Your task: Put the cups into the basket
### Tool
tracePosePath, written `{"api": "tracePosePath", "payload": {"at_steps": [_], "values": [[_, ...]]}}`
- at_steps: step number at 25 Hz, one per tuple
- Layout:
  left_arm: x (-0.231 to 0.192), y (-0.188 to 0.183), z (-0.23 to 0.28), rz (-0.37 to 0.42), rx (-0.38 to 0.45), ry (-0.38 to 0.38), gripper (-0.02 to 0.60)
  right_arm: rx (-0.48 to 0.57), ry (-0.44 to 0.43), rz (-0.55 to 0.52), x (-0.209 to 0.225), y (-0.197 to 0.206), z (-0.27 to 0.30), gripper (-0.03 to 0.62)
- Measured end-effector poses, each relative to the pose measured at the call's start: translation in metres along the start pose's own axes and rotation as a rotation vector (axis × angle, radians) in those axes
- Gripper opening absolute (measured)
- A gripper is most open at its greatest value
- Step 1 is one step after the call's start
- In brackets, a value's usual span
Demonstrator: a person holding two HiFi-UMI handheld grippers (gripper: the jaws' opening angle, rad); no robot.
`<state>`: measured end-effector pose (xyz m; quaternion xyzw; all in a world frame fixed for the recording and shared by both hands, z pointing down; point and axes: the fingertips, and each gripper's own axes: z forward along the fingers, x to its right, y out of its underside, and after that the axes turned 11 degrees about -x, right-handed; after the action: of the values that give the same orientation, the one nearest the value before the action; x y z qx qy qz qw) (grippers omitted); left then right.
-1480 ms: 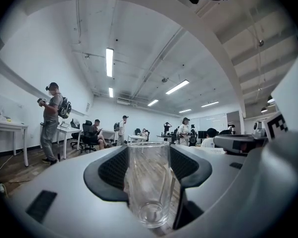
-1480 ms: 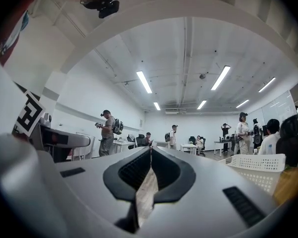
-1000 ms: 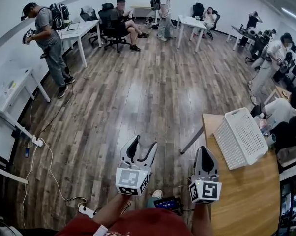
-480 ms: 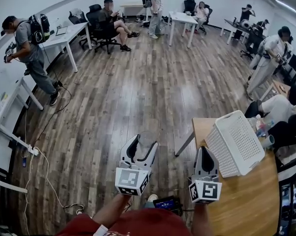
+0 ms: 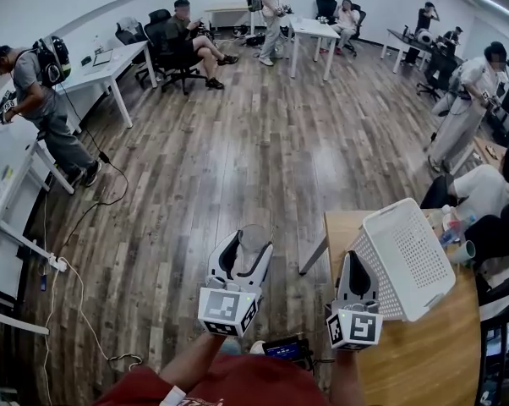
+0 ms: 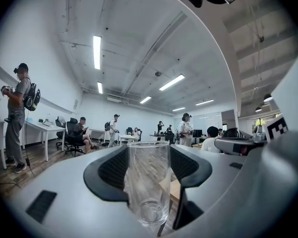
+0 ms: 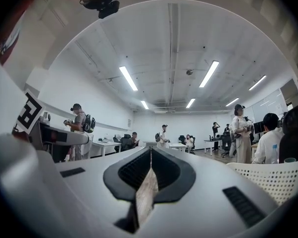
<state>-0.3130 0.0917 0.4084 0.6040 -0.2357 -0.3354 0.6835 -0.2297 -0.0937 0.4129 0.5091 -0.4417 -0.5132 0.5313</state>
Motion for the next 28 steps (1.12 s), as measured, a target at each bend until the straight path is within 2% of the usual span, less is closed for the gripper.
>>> {"api": "tracePosePath", "payload": {"at_steps": [9,25,28], "values": [[-0.002,-0.005,0.046,0.005,0.003,0.037,0.270,-0.002,0.033,-0.004,0.023,0.002,0.032,0.012],[-0.008,-0.029,0.173,0.031,-0.018,0.263,0.270,-0.030,0.235,0.009,0.071,-0.004,0.108,0.012],[-0.002,-0.032,0.196,0.037,-0.023,0.318,0.270,-0.038,0.298,0.011,0.085,-0.004,0.112,0.012]]}}
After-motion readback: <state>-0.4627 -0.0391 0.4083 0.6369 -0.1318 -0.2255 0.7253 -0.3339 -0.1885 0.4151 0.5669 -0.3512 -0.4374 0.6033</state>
